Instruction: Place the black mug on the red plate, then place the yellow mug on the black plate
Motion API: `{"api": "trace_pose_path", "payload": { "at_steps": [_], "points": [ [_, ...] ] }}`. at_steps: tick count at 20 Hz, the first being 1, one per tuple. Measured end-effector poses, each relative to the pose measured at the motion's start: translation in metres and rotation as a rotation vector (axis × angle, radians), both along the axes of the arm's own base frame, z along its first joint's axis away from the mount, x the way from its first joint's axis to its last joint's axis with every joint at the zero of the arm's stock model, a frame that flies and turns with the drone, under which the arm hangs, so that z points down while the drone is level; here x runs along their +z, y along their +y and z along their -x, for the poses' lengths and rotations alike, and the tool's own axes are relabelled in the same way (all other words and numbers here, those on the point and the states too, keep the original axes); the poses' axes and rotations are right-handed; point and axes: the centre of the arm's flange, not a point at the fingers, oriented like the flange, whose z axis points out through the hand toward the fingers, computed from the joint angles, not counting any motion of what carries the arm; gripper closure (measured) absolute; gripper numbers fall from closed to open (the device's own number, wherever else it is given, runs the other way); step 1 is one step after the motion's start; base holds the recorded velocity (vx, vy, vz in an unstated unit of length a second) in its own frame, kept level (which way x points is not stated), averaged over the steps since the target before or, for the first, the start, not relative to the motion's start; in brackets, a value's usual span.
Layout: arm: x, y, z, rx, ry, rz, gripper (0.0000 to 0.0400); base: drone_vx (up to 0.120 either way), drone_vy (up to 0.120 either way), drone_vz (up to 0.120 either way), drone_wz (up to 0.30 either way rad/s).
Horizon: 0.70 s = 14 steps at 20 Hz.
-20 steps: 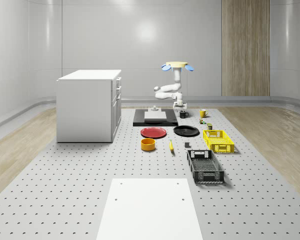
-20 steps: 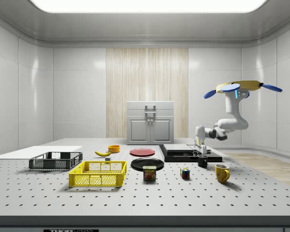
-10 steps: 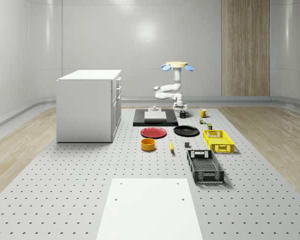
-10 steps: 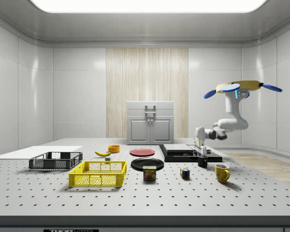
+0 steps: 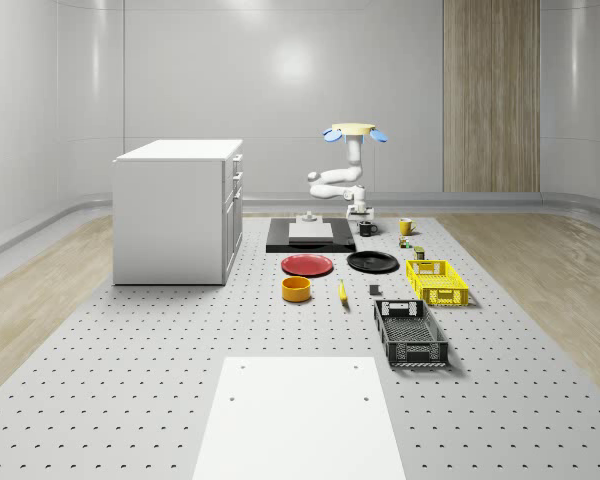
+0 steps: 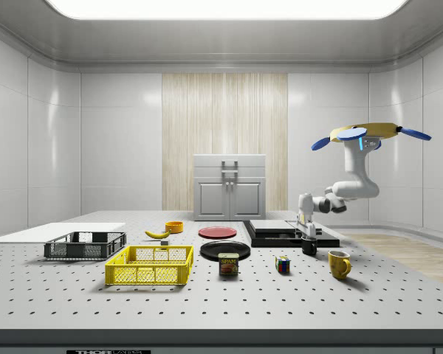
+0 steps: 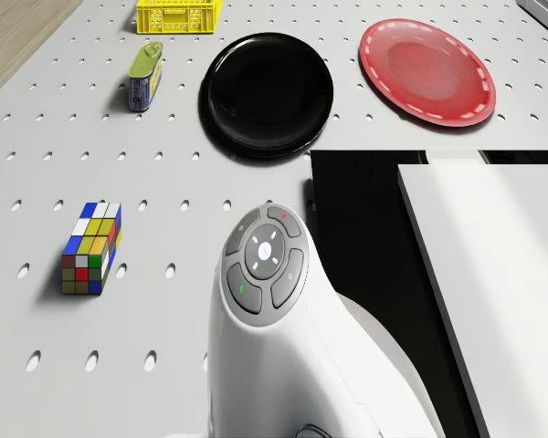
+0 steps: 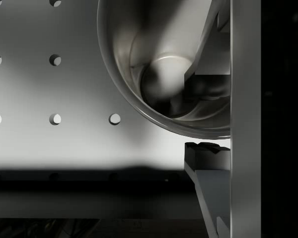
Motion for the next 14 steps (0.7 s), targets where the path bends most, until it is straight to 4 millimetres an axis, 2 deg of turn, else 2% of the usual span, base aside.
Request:
{"api": "trace_pose_path", "payload": {
  "at_steps": [3,10,11,14],
  "points": [
    [-0.008,0.000,0.000,0.000,0.000,0.000,0.0286,0.000,0.000,0.027,0.000],
    [-0.025,0.000,0.000,0.000,0.000,0.000,0.0289,0.000,0.000,0.120,0.000],
    [-0.026,0.000,0.000,0.000,0.000,0.000,0.0289,0.080,0.000,0.120,0.000],
    [-0.028,0.000,0.000,0.000,0.000,0.000,0.0290,0.120,-0.120,0.120,0.000]
  ]
}}
